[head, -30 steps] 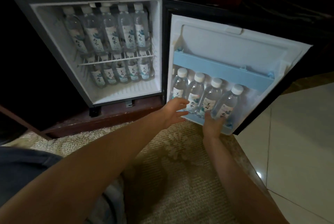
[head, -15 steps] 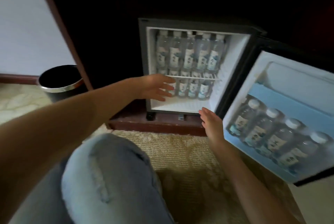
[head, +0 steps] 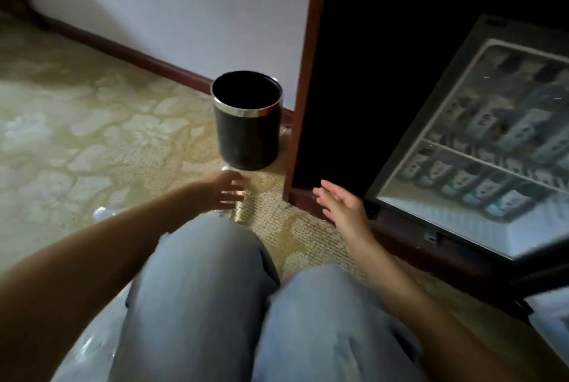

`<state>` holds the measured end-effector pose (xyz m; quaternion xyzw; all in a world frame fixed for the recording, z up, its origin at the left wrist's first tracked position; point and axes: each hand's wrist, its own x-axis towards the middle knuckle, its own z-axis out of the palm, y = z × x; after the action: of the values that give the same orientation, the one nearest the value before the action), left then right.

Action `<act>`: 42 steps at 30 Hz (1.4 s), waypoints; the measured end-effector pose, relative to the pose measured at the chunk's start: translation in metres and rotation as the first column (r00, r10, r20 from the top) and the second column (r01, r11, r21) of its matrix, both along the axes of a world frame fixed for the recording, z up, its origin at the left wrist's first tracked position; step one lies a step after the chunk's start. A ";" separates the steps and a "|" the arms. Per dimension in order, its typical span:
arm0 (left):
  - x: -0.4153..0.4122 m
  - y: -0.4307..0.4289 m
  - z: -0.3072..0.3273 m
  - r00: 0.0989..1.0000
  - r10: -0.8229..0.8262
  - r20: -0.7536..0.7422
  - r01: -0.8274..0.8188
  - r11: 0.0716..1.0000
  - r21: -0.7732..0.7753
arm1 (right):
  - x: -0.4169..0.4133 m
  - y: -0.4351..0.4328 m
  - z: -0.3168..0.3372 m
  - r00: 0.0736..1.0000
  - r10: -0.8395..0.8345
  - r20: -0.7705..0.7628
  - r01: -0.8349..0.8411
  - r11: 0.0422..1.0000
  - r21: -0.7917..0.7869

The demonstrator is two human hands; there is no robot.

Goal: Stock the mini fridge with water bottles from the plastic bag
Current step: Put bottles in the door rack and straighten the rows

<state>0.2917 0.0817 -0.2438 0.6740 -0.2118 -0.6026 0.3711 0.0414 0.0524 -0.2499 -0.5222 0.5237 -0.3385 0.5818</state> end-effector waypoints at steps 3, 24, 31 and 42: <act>0.024 0.011 -0.051 0.990 0.141 -0.029 -0.139 0.989 0.054 | 0.042 -0.010 -0.033 0.994 0.102 -0.040 -0.100 0.993 0.062; 0.088 0.063 -0.240 -0.354 -0.708 0.611 0.409 0.471 0.782 | 0.159 0.028 -0.215 0.815 0.564 -0.133 -0.451 0.762 0.464; 0.088 0.055 -0.235 -0.116 -0.624 0.772 0.562 0.600 0.569 | 0.145 0.035 -0.219 0.831 0.535 -0.149 -0.405 0.767 0.498; 0.007 0.030 -0.153 0.855 -0.352 0.381 0.417 0.903 -0.101 | 0.084 0.025 -0.155 0.916 0.402 0.012 -0.343 0.767 0.543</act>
<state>0.2991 0.1119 -0.3967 0.6784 -0.4595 -0.5120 0.2577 0.1253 0.0770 -0.4048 -0.4499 0.5125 -0.0290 0.7308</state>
